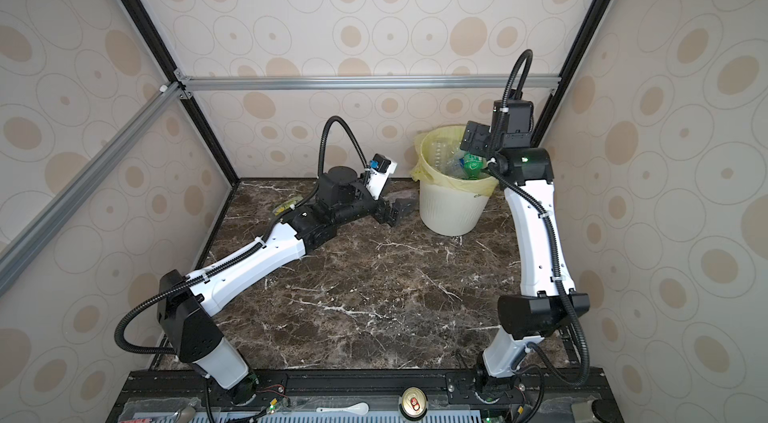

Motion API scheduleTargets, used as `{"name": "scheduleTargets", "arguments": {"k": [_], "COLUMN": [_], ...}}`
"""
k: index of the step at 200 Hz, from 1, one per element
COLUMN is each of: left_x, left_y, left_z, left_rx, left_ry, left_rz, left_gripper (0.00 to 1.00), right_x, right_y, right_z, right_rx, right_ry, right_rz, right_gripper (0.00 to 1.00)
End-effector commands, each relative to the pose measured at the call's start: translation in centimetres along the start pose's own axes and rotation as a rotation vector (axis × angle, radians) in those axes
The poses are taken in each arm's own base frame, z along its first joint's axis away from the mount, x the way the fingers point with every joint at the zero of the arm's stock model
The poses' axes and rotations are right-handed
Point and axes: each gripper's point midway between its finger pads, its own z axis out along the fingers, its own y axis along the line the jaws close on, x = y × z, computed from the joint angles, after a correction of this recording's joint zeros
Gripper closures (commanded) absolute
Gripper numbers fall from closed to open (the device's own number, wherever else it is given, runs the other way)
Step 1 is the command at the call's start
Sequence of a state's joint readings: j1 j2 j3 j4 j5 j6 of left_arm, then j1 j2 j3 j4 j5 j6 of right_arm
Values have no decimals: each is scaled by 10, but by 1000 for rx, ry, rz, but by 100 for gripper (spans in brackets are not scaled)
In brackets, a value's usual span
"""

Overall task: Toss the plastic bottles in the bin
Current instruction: 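Open the right gripper above the bin to drop the Sprite bottle, then lower the right gripper to the table while the left gripper reaches the blue-capped bottle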

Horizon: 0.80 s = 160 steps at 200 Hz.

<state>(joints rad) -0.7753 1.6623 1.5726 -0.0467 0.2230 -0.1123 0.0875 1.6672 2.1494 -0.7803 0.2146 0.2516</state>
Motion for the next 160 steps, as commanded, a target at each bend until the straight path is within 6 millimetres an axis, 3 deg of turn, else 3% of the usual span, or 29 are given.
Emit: {"name": "scheduleTargets", "arguments": {"k": [1, 77, 115, 160], "left_x": [-9, 38, 57, 89], "left_y": [3, 52, 71, 115], "left_z": [-11, -1, 9, 29], "left_rx": [-42, -296, -267, -290], "left_ry": [-14, 156, 242, 273], "left_rz": [-7, 38, -21, -109], "left_gripper": [1, 1, 1, 1], "right_x": [19, 57, 84, 127], "right_y": [7, 14, 27, 42], "right_z": [7, -23, -41, -55], "right_rx": [-44, -122, -183, -249], "right_ry": [49, 100, 138, 213], "right_rz": [17, 20, -19, -51], "right_gripper": [0, 0, 0, 0]}}
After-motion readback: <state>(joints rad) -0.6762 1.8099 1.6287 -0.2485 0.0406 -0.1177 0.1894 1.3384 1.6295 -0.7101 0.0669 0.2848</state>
